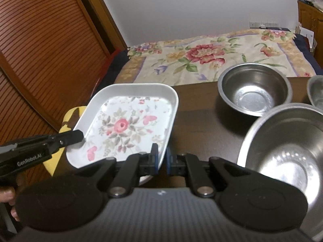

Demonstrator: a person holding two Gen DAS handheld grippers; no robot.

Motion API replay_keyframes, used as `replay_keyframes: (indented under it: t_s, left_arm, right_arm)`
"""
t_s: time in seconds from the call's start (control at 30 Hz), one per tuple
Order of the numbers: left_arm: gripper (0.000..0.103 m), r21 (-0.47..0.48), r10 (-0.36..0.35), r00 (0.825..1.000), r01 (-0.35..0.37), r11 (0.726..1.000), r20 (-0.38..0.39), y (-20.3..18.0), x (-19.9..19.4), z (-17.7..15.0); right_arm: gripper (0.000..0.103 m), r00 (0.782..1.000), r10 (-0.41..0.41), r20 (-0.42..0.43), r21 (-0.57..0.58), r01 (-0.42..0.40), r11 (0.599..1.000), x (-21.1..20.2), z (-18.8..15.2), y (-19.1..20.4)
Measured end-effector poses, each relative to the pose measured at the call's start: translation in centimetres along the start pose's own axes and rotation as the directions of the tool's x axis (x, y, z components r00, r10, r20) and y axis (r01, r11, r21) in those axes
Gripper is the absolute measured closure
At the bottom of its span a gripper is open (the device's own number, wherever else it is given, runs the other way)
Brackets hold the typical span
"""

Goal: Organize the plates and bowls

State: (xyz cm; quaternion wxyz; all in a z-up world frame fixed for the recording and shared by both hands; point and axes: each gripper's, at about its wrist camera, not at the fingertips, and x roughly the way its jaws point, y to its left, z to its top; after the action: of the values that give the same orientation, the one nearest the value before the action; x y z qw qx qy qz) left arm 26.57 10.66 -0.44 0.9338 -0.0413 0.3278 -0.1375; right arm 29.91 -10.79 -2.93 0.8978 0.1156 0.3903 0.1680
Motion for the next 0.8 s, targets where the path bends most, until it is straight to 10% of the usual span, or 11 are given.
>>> replay_keyframes:
  t_s: [0.8]
  left_arm:
    - [0.093, 0.045, -0.005, 0.997, 0.002, 0.999, 0.078, -4.0, -7.4, -3.5]
  right_arm:
    - [0.094, 0.995, 0.043, 0.086, -0.022, -0.041, 0.999, -6.8, -4.1, -0.6]
